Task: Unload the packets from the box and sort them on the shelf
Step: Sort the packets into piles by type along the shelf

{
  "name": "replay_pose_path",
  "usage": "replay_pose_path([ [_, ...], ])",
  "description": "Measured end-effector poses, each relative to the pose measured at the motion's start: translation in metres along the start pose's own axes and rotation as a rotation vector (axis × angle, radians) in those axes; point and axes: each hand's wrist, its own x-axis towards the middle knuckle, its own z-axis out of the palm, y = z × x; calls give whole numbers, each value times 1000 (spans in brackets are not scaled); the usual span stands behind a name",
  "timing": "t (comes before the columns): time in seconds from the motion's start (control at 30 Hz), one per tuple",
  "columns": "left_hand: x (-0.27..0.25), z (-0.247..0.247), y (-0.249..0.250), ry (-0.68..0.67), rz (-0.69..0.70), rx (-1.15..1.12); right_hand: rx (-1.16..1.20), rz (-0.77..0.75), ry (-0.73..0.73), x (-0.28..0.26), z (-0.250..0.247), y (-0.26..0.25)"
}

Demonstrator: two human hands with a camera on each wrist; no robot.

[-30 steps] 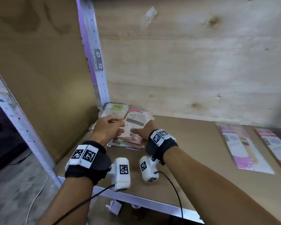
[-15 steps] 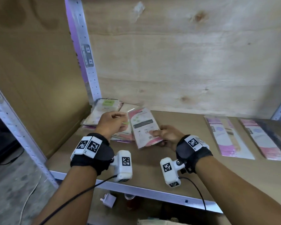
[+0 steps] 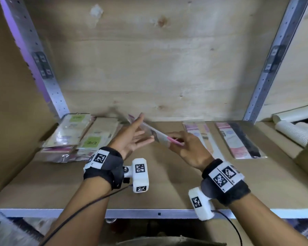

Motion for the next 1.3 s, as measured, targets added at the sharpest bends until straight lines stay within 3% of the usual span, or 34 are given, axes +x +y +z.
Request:
replay_pose_path([
  [0.13, 12, 13, -12, 23, -28, -52, -281, -4, -72, -7, -13, 5],
  [0.2, 19, 14, -18, 24, -13, 0, -296, 27, -164, -10, -21, 9],
  [0.3, 26, 12, -23, 42, 8, 49, -119, 85, -251, -12, -38, 15],
  [0.47, 29, 10, -32, 11, -12, 46, 75, 236, -6, -2, -56, 37],
  [0.6, 31, 12, -39, -41, -55, 46, 392, 402, -164, -5, -59, 59],
  [0.73, 35, 9, -40, 27, -19, 82, 517, 369, -196, -8, -63, 72],
  [0.93, 39, -5, -37, 302, 137, 220, 520, 366, -210, -15, -64, 81],
  [1.3, 39, -4, -44, 273, 151, 473, 551, 332, -222, -27, -65, 89],
])
